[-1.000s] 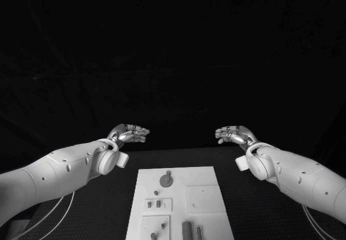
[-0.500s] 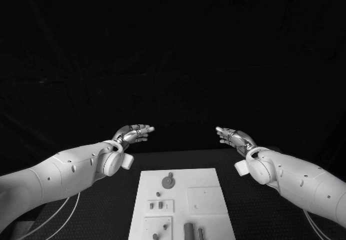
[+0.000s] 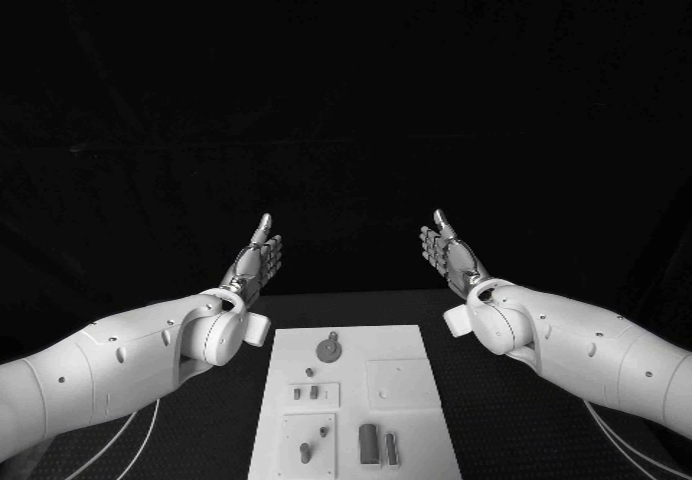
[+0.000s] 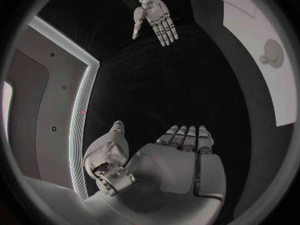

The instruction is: Assemble the parts on the task board

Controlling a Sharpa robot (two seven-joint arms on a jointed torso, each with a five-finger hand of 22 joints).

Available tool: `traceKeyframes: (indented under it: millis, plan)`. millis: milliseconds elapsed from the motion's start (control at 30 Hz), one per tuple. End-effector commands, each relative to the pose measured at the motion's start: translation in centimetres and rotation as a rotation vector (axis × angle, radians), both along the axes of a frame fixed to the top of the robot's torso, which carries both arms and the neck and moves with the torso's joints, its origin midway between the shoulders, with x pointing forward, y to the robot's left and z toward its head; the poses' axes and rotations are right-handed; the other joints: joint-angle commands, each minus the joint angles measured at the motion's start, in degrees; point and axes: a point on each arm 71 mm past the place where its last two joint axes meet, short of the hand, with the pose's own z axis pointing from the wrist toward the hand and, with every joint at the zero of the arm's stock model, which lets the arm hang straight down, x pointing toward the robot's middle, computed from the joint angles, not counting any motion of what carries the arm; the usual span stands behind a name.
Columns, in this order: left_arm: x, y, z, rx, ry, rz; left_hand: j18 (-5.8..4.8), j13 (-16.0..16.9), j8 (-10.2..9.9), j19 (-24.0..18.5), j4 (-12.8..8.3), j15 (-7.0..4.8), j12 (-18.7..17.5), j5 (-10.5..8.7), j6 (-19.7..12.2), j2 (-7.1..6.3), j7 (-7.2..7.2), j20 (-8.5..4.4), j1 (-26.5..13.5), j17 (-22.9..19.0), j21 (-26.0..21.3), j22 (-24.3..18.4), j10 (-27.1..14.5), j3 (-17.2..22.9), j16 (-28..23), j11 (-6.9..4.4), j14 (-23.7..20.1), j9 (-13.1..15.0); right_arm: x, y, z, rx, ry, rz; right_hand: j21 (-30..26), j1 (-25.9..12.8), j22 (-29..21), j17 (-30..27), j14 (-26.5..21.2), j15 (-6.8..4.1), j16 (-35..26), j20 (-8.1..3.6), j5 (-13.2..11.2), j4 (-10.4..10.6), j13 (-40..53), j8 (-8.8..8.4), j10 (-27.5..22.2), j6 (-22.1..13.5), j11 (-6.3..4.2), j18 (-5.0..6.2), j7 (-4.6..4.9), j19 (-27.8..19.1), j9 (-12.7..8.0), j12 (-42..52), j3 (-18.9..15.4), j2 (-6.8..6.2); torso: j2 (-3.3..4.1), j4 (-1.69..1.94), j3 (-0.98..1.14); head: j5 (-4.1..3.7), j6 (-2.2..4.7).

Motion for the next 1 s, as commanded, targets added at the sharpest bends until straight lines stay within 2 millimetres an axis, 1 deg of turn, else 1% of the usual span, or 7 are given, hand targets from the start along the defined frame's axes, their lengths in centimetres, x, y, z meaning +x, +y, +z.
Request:
traceKeyframes:
  millis: [33,167,267,367,500,700,1000]
  plan:
    - [-1.3,-0.6,0.0,-0.023,-0.055,0.124,-0.45,-0.2,-0.8,-2.0,0.6,-0.68,-0.4,-0.48,-2.1,0.71,-0.38,-0.64,-3.9,-2.0,-0.5,-2.5,-2.2,-1.7,-0.7,-0.44,-2.1,-1.8,-1.0,0.0,0.1,0.057,-0.037,-0.125,-0.7,-2.9,-2.9,-1.0,-0.8,-0.94,-0.5,-1.19,-0.4,0.2,-0.4,-0.53,-1.7,-1.5,-0.52,-1.24,-0.72,-0.5,-1.7,-0.4,-1.7,-0.17,-1.05,0.45,-0.70,-0.48,-0.63]
    - [-4.0,-2.2,-0.3,-0.065,-0.052,0.169,-0.45,-0.2,-0.8,-2.0,0.6,-0.68,-0.4,-0.48,-2.1,0.71,-0.38,-0.64,-3.9,-2.0,-0.5,-2.5,-2.2,-1.7,-0.7,-0.44,-2.1,-1.8,-3.4,0.9,0.1,0.106,-0.031,-0.175,-0.7,-2.9,-2.9,-1.0,-0.8,-0.94,-0.5,-1.19,-0.4,0.2,-0.4,-0.53,-1.7,-1.5,-0.52,-1.24,-0.72,-0.5,-1.7,-0.4,-1.7,-0.17,-1.05,0.45,-0.70,-0.48,-0.63]
    - [-5.4,-3.0,-0.3,-0.084,-0.050,0.192,-0.45,-0.2,-0.8,-2.0,0.6,-0.68,-0.4,-0.48,-2.1,0.71,-0.38,-0.64,-3.9,-2.0,-0.5,-2.5,-2.2,-1.7,-0.7,-0.44,-2.1,-1.8,-5.1,1.5,0.1,0.133,-0.020,-0.209,-0.7,-2.9,-2.9,-1.0,-0.8,-0.94,-0.5,-1.19,-0.4,0.2,-0.4,-0.53,-1.7,-1.5,-0.52,-1.24,-0.72,-0.5,-1.7,-0.4,-1.7,-0.17,-1.05,0.45,-0.70,-0.48,-0.63]
    - [-6.4,-3.5,-0.3,-0.095,-0.047,0.208,-0.45,-0.2,-0.8,-2.0,0.6,-0.68,-0.4,-0.48,-2.1,0.71,-0.38,-0.64,-3.9,-2.0,-0.5,-2.5,-2.2,-1.7,-0.7,-0.44,-2.1,-1.8,-6.6,2.0,0.2,0.152,-0.007,-0.238,-0.7,-2.9,-2.9,-1.0,-0.8,-0.94,-0.5,-1.19,-0.4,0.2,-0.4,-0.53,-1.7,-1.5,-0.52,-1.24,-0.72,-0.5,-1.7,-0.4,-1.7,-0.17,-1.05,0.45,-0.70,-0.48,-0.63]
    - [-7.2,-3.9,-0.2,-0.104,-0.045,0.220,-0.45,-0.2,-0.8,-2.0,0.6,-0.68,-0.4,-0.48,-2.1,0.71,-0.38,-0.64,-3.9,-2.0,-0.5,-2.5,-2.2,-1.7,-0.7,-0.44,-2.1,-1.8,-8.4,2.5,0.3,0.169,0.011,-0.270,-0.7,-2.9,-2.9,-1.0,-0.8,-0.94,-0.5,-1.19,-0.4,0.2,-0.4,-0.53,-1.7,-1.5,-0.52,-1.24,-0.72,-0.5,-1.7,-0.4,-1.7,-0.17,-1.05,0.45,-0.70,-0.48,-0.63]
    - [-7.3,-3.9,-0.2,-0.104,-0.045,0.221,-0.45,-0.2,-0.8,-2.0,0.6,-0.68,-0.4,-0.48,-2.1,0.71,-0.38,-0.64,-3.9,-2.0,-0.5,-2.5,-2.2,-1.7,-0.7,-0.44,-2.1,-1.8,-9.6,2.7,0.4,0.177,0.024,-0.289,-0.7,-2.9,-2.9,-1.0,-0.8,-0.94,-0.5,-1.19,-0.4,0.2,-0.4,-0.53,-1.7,-1.5,-0.52,-1.24,-0.72,-0.5,-1.7,-0.4,-1.7,-0.17,-1.05,0.45,-0.70,-0.48,-0.63]
    - [-7.3,-3.9,-0.2,-0.104,-0.045,0.221,-0.45,-0.2,-0.8,-2.0,0.6,-0.68,-0.4,-0.48,-2.1,0.71,-0.38,-0.64,-3.9,-2.0,-0.5,-2.5,-2.2,-1.7,-0.7,-0.44,-2.1,-1.8,-9.6,2.7,0.4,0.178,0.025,-0.290,-0.7,-2.9,-2.9,-1.0,-0.8,-0.94,-0.5,-1.19,-0.4,0.2,-0.4,-0.53,-1.7,-1.5,-0.52,-1.24,-0.72,-0.5,-1.7,-0.4,-1.7,-0.17,-1.05,0.45,-0.70,-0.48,-0.63]
